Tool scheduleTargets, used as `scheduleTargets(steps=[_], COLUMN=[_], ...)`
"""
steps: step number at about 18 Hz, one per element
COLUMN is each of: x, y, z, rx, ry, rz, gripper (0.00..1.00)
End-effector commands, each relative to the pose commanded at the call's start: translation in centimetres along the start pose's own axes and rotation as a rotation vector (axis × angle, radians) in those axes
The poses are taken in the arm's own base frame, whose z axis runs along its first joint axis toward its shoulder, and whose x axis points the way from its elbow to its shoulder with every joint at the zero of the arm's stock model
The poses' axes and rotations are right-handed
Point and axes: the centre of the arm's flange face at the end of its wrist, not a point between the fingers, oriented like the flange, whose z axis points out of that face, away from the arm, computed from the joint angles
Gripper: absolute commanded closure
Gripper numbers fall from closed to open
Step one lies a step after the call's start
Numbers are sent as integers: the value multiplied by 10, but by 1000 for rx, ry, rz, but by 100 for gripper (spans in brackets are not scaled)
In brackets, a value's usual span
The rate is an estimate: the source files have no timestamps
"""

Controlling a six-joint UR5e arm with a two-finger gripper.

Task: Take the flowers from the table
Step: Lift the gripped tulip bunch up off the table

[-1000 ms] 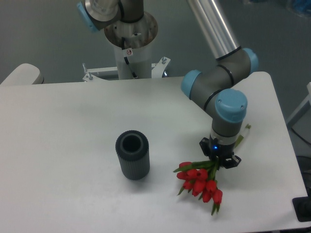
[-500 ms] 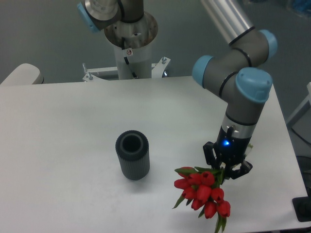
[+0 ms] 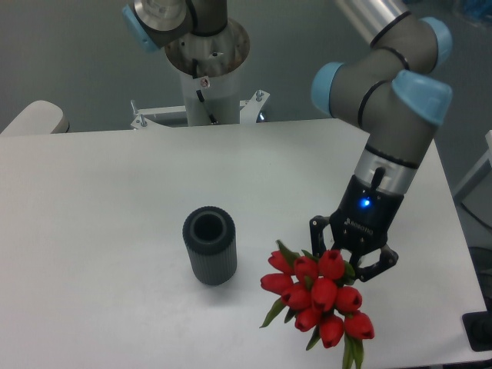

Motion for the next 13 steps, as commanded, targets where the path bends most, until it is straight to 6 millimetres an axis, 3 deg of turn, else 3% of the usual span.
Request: scheduleTargets(steps=[6, 13], x=[4, 12], y=[-7, -6], z=[-15, -16], rx=[77, 76], ry=[29, 33], rz=[-47, -43], gripper=[76, 76])
